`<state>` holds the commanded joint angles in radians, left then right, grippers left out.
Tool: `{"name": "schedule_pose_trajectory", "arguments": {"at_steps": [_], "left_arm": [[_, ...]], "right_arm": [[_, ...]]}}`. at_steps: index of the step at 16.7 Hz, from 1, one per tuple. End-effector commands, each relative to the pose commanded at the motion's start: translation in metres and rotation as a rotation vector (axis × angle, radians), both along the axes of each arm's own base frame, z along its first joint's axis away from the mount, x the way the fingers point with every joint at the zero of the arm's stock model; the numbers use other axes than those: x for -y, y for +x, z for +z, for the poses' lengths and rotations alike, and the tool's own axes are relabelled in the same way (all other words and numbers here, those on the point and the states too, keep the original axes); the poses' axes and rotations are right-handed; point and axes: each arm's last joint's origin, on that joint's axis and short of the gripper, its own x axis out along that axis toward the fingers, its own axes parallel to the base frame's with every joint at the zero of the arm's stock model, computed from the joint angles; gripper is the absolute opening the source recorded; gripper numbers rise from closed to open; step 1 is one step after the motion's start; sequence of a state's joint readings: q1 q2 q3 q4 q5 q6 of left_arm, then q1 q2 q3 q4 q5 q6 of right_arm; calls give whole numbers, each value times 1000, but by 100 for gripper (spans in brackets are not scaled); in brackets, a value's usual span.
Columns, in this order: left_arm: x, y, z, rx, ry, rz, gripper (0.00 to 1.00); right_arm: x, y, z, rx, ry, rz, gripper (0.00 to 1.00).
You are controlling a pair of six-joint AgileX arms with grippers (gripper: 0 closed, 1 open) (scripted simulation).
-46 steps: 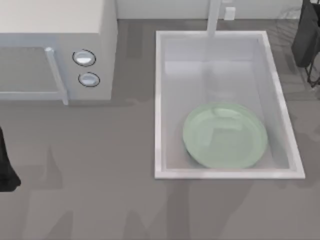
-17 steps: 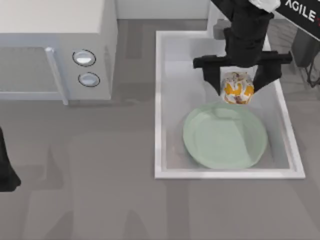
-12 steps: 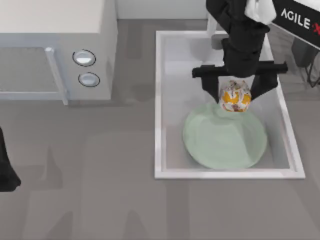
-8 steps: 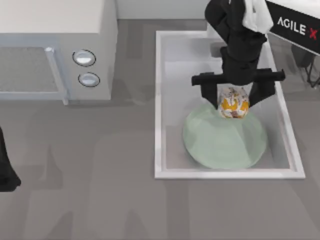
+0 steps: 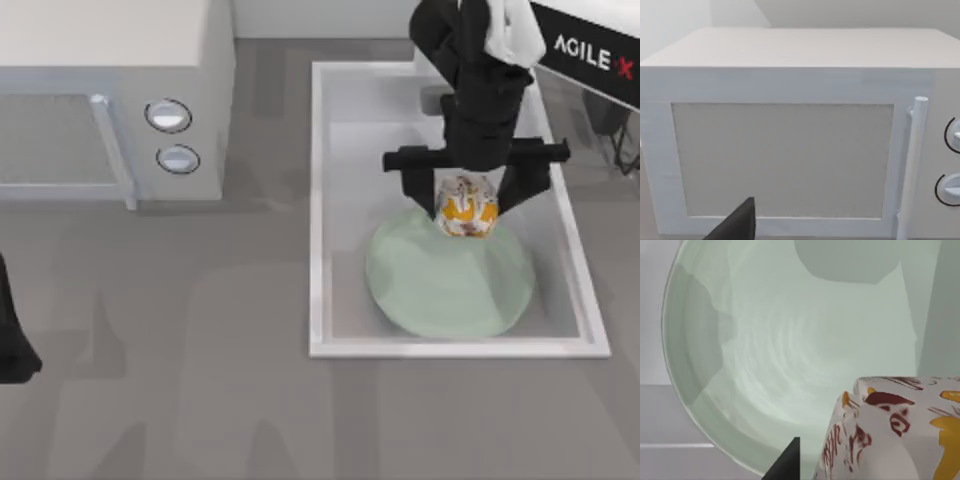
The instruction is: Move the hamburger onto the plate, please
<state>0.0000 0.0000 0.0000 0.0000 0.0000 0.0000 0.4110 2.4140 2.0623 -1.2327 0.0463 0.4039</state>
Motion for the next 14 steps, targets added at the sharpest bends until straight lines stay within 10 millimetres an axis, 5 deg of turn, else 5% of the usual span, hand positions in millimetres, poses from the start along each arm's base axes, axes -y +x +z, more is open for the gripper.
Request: {"name": "schedule_pose_trajectory", "arguments": {"at_steps": [8,14], "left_arm": [[0,0,0,0,0,0,100],[0,0,0,0,0,0,100]], "right_arm": [[0,0,0,0,0,0,98],[0,0,0,0,0,0,100]]}}
